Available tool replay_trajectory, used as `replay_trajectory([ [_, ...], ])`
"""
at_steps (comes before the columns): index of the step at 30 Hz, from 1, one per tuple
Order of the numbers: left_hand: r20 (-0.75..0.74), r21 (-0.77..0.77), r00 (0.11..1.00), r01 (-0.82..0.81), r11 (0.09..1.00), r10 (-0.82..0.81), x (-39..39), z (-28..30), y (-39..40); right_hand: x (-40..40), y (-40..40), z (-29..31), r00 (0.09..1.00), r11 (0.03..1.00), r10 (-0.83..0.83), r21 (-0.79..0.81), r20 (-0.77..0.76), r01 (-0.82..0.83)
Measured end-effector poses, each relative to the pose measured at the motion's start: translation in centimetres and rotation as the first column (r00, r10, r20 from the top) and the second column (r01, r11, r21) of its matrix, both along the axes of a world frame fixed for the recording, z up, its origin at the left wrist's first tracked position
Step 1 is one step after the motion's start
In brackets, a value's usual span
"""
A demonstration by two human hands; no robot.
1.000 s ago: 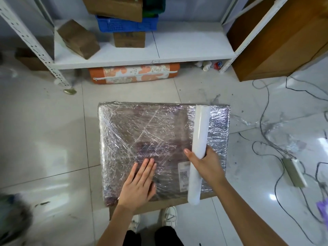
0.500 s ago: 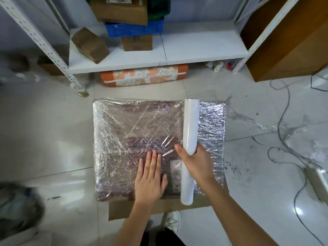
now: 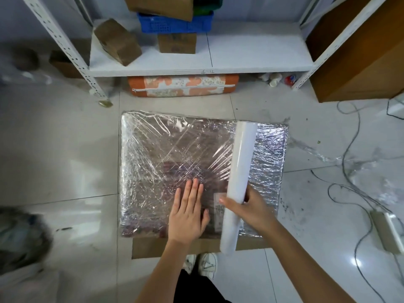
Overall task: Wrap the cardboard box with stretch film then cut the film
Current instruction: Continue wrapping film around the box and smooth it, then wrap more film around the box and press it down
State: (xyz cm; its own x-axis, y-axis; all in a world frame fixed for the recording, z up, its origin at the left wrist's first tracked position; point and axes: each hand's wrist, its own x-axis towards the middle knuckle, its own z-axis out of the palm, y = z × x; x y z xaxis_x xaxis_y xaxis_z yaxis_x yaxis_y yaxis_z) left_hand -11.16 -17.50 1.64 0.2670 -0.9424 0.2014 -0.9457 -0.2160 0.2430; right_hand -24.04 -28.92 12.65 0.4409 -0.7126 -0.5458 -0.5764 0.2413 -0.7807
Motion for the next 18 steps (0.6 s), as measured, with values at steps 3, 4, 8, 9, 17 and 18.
replay_trajectory([
  [3,-0.018,0.008,1.000,0.006,1.000,-0.006,0.0,0.3,0.2,0.2,0.3,0.1,0.999,0.999,-0.045,-0.007,-0.003,0.045],
  [4,-0.025,0.018,1.000,0.004,1.000,-0.004,-0.1,0.4,0.2,0.2,0.3,0.1,0.998,0.998,-0.060,-0.023,-0.015,0.059],
  [8,-0.037,0.040,0.999,0.005,0.999,-0.003,0.0,0.6,0.0,-0.3,-0.7,0.5,0.996,0.998,-0.021,-0.068,-0.088,0.015],
  [9,-0.039,0.040,0.999,0.006,0.999,-0.004,0.1,0.6,0.0,-0.6,-1.0,0.7,0.994,0.997,-0.030,-0.076,-0.104,0.022],
  [17,-0.039,0.041,0.999,0.005,0.999,-0.004,-0.4,0.7,0.6,-2.3,-1.6,-0.4,0.937,0.970,-0.187,-0.204,-0.296,0.130],
  [18,-0.030,0.055,0.999,-0.010,0.998,0.012,-0.6,1.1,0.6,-2.3,-1.5,-0.6,0.935,0.968,-0.198,-0.209,-0.295,0.139],
])
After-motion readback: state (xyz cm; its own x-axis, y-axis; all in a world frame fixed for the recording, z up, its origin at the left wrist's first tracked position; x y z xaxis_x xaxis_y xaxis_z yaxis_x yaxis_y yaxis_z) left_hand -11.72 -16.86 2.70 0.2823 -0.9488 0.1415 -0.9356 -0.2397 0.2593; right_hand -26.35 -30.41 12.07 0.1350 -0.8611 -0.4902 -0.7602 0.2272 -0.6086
